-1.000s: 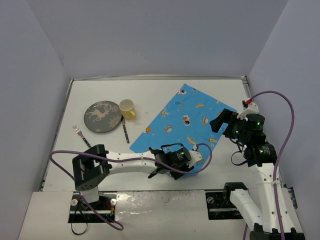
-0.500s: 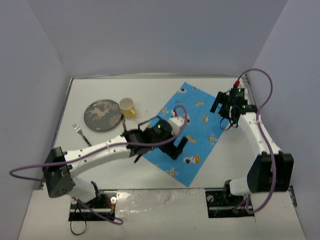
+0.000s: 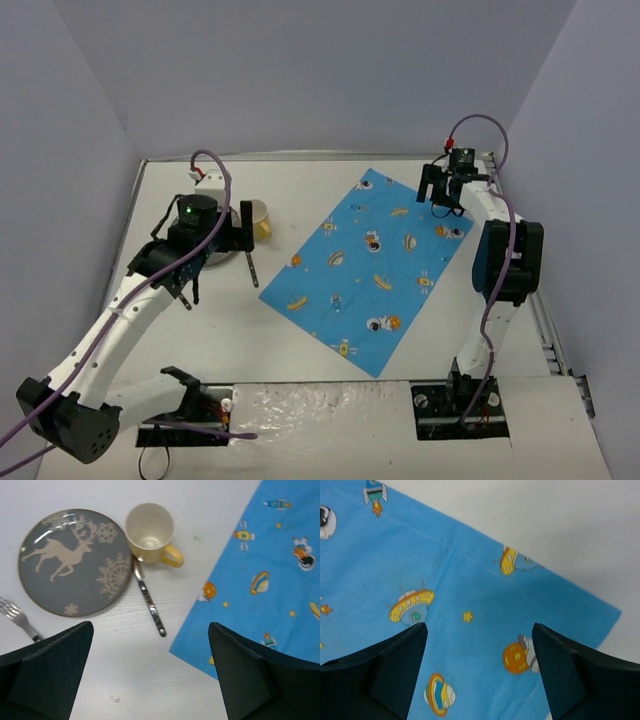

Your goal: Set the dinner table for one person

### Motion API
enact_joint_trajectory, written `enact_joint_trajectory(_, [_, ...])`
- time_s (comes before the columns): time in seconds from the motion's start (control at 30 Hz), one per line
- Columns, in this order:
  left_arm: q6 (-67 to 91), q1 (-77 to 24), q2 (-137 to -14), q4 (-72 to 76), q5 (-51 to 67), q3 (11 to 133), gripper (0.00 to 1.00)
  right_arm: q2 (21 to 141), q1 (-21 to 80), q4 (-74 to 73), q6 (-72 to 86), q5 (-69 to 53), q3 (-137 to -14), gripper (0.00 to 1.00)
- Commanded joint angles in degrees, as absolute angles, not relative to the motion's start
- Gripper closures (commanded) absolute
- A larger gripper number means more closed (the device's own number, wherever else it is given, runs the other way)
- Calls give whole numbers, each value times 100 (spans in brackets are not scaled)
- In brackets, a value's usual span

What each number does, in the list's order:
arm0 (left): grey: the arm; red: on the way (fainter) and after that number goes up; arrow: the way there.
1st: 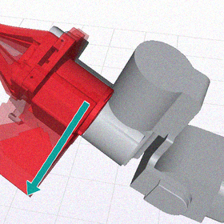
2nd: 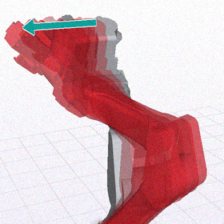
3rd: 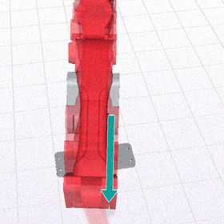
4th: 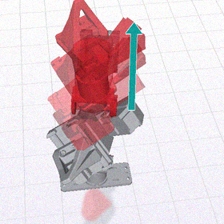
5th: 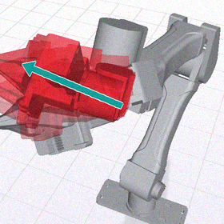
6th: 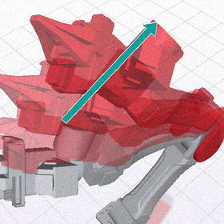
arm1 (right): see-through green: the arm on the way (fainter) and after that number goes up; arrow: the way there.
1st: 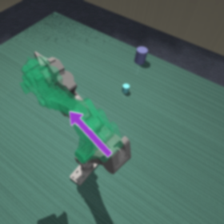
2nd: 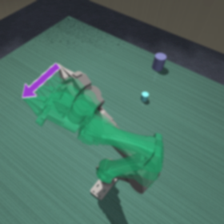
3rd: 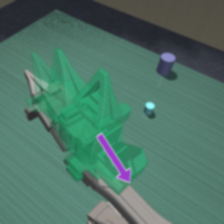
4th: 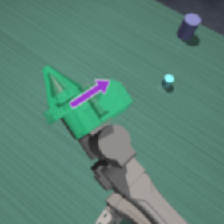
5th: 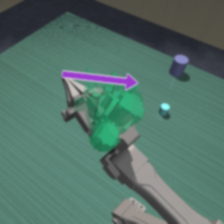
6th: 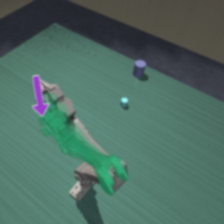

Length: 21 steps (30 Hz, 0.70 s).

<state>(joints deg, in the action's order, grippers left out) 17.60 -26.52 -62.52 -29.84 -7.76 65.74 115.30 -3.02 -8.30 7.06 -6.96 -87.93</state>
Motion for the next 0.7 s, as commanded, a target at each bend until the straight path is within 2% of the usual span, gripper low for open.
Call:
enact_joint_trajectory(0.0, [1454,-2134,-5937,-2613,-1209,6396,3,12001,-266,-480,-82,-1105,-9596,17])
enact_joint_trajectory(0.33, [1367,-1749,-5585,-2326,-2442,5808,3,13294,-238,-565,-907,-1540,-10918,17])
enact_joint_trajectory(0.57, [1424,-1749,-5625,-2279,-2578,5733,3,13599,-129,-761,-1195,-1398,-10995,18])
enact_joint_trajectory(0.67, [1433,-1749,-5664,-2285,-2545,5735,3,13696,-119,-914,-1298,-1329,-10964,23])
